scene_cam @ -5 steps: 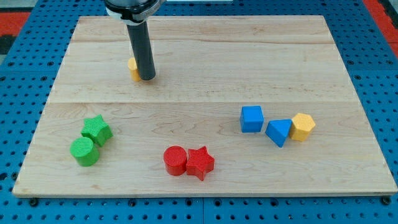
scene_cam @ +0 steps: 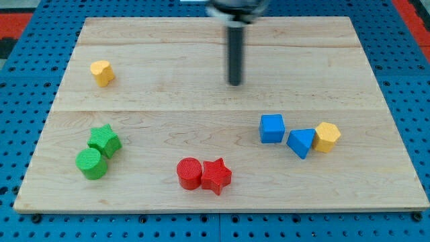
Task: Move the yellow hexagon to the bottom right of the yellow heart
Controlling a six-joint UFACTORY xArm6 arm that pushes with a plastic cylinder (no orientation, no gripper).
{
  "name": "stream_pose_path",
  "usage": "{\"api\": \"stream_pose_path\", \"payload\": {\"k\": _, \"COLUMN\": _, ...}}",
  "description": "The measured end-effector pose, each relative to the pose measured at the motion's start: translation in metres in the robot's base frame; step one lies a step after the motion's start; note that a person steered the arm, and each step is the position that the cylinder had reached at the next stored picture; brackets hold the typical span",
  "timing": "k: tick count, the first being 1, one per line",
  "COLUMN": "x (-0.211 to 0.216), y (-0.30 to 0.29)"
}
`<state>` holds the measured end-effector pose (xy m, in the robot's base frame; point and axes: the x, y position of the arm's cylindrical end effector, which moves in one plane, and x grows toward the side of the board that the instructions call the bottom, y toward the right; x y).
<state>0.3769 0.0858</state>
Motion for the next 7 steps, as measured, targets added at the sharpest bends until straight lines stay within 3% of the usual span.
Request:
{"api": "stream_pose_path", "payload": {"k": 1, "x": 0.032, "y": 0.133}}
{"api": "stream_pose_path", "payload": {"k": 2, "x": 0.161, "y": 0.174}}
{"api": "stream_pose_path", "payload": {"k": 3, "x": 0.167, "y": 0.124}}
{"api": "stream_pose_path", "payload": {"k": 5, "x": 0.075, "y": 0.054}}
{"api": "stream_pose_path", "payload": {"k": 6, "x": 0.049, "y": -0.006}}
{"api": "stream_pose_path", "payload": {"k": 7, "x": 0.082, "y": -0.023}}
